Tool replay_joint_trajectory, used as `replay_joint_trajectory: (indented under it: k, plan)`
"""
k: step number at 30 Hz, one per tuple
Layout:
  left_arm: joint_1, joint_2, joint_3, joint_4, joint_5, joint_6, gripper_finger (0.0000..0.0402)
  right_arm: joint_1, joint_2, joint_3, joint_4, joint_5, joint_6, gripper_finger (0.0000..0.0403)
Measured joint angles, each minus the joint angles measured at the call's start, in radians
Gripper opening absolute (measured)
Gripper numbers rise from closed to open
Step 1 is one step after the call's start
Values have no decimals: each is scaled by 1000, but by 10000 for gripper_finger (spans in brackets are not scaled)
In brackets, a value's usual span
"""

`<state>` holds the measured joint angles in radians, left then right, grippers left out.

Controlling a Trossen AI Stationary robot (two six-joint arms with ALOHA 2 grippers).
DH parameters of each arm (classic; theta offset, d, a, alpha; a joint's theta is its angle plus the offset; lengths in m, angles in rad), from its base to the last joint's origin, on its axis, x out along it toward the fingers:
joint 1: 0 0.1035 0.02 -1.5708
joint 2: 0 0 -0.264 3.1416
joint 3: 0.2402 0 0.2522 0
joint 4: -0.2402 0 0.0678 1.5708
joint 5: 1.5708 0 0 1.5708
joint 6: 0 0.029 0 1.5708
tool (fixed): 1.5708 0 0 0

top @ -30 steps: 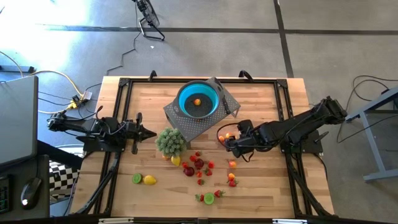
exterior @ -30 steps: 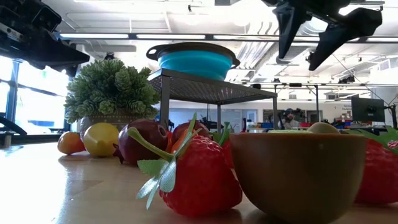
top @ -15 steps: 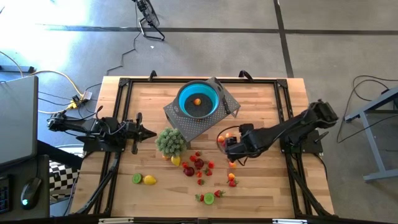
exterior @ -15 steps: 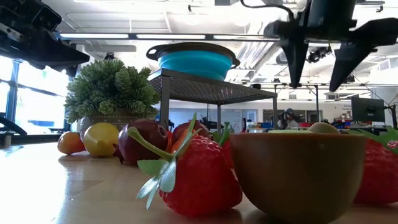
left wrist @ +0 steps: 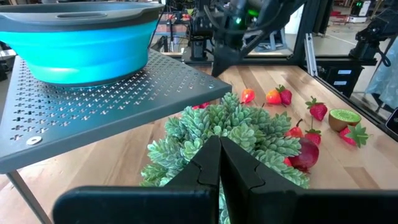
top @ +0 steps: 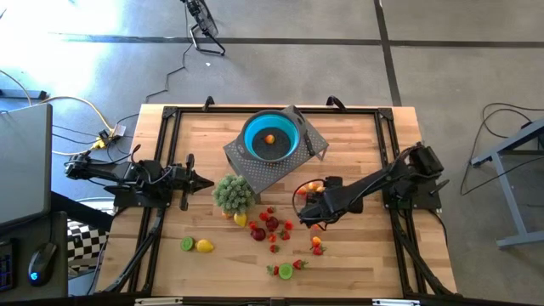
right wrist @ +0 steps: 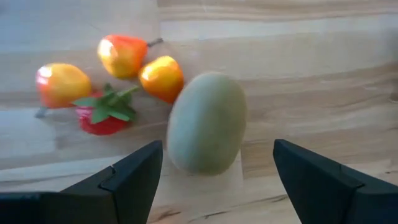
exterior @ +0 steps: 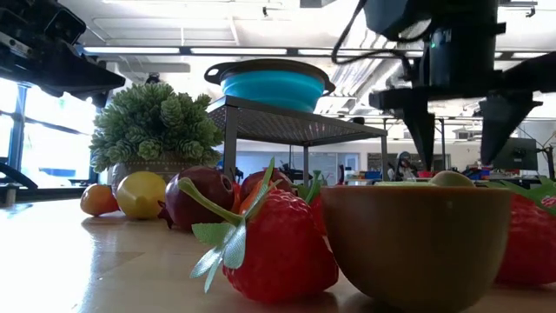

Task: Pick & Place Fruit
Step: Put the kiwi into the blue strainer bowl on the shelf

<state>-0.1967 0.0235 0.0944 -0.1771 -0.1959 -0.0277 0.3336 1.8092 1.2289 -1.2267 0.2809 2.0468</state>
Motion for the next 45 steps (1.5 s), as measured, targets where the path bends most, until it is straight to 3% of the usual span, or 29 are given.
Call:
replay_joint_trajectory:
  k: [14,22,33,45]
  plan:
    - [0,0,0,-1,0,0,1,-1,32,-5,10,53,33,299]
    - [0,0,0,-2,0,0,1,0,31,-126,186,80,93,299]
    - [0,0,0,-3,0,0,1,0,31,-192,246,85,132,299]
    - [0,0,0,-3,0,0,1,0,31,-193,247,86,130,240]
